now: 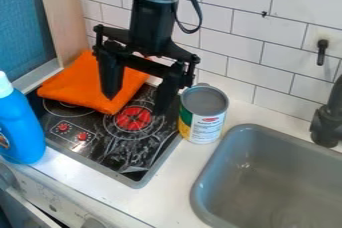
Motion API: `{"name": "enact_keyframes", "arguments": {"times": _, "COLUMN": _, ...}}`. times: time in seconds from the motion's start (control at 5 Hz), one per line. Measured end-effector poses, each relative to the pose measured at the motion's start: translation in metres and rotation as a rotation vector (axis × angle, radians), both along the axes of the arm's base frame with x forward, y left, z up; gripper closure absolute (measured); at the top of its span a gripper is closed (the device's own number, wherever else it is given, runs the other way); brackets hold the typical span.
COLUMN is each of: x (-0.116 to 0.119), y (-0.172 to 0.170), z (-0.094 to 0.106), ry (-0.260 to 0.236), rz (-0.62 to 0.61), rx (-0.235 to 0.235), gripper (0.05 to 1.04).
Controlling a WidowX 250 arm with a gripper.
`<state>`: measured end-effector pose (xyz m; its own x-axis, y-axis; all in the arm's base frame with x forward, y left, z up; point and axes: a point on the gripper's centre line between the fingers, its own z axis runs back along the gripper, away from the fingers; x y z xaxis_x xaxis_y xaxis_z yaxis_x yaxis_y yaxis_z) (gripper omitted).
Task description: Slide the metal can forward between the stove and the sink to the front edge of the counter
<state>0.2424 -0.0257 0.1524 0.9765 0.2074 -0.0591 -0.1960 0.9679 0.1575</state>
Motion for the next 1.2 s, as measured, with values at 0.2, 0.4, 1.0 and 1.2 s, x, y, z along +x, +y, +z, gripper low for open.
{"name": "enact_keyframes", "arguments": {"times": 0.2, "x": 0.000, "y": 0.000, "z": -0.005, "ry": 0.017, "rz": -0.002, "rx": 0.001, "gripper": 0.083}}
{"name": "enact_keyframes", "arguments": {"times": 0.4, "x": 0.018, "y": -0.010, "z": -0.013, "ry": -0.072, "rz": -0.055, "rx": -0.060, "gripper": 0.083}}
{"name": "enact_keyframes", "arguments": {"times": 1.0, "x": 0.085, "y": -0.023, "z": -0.023, "ry": -0.285, "rz": -0.138, "rx": -0.095, "gripper": 0.083}}
{"name": "enact_keyframes", "arguments": {"times": 1.2, "x": 0.107, "y": -0.022, "z": -0.024, "ry": -0.307, "rz": -0.142, "rx": -0.066, "gripper": 0.083}}
